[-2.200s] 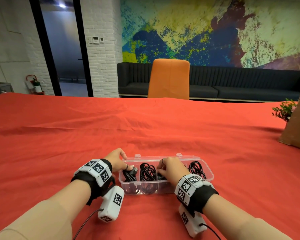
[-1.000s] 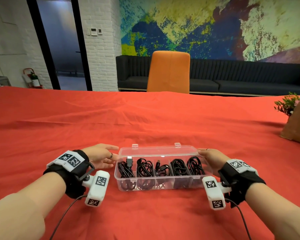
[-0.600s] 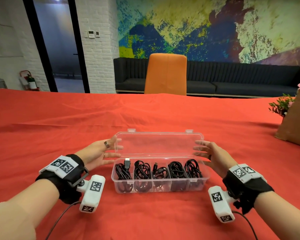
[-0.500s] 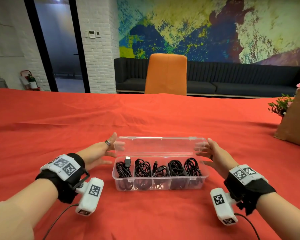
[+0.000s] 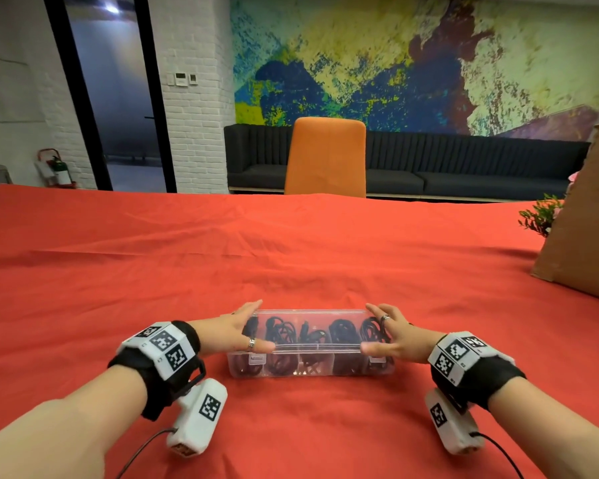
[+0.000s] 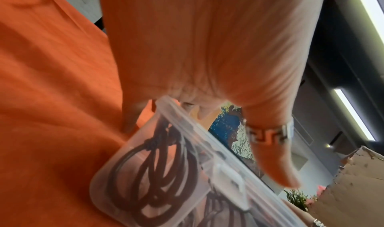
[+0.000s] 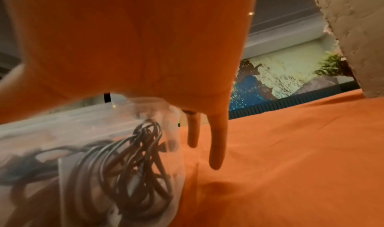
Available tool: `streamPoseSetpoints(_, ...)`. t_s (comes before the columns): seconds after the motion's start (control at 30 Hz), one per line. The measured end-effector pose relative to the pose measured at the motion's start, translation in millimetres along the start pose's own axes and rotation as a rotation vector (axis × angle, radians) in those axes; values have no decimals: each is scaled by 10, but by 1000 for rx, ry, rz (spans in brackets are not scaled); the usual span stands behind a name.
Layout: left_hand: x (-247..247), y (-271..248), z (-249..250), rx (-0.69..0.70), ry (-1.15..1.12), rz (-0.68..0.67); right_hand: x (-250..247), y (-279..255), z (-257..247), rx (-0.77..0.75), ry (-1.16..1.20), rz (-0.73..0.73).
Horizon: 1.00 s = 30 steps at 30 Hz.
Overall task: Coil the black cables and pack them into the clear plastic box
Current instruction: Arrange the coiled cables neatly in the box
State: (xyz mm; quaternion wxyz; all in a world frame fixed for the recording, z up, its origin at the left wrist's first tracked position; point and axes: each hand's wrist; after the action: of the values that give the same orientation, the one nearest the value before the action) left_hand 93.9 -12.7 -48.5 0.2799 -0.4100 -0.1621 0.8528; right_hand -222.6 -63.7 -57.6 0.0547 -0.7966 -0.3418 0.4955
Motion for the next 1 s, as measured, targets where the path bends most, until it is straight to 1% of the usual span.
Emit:
streamPoseSetpoints(0.1,-15,-36,94,-72,166,-42,-49,8,4,11,-74,-66)
streamPoseSetpoints(0.17,4,-54,161,-110,208,-39,-72,3,-16,15,-91,-100)
streamPoseSetpoints(0.3,30,-52,184,-138,279,-19,-85,3,-49,35,-116,-112)
streamPoseSetpoints(0.47,31,-30,180,-148,312,-16,-54,-6,-103,48,-125,-62)
streamPoseSetpoints(0.57,61,-10,196,-159,324,0,-21,-8,-135,85,-119,-42)
streamPoseSetpoints(0.7,66,22,138,-157,314,44,68,26,-131,117,-172,57)
streamPoseSetpoints(0.87,137,107,101,-182,387,92,86,24,-129,155,-201,65)
streamPoseSetpoints(1.0,133,108,80,-167,372,91,95,-4,-170,175,-218,58)
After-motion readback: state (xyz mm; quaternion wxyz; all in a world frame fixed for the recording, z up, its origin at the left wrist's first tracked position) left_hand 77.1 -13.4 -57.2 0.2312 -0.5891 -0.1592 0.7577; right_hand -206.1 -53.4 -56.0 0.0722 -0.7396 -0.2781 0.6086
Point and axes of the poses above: each hand's wrist, its own y-axis towards the middle knuckle, its own x-axis out of the palm, z = x × y, and after that the axes turned 12 degrees about -z, right-handed
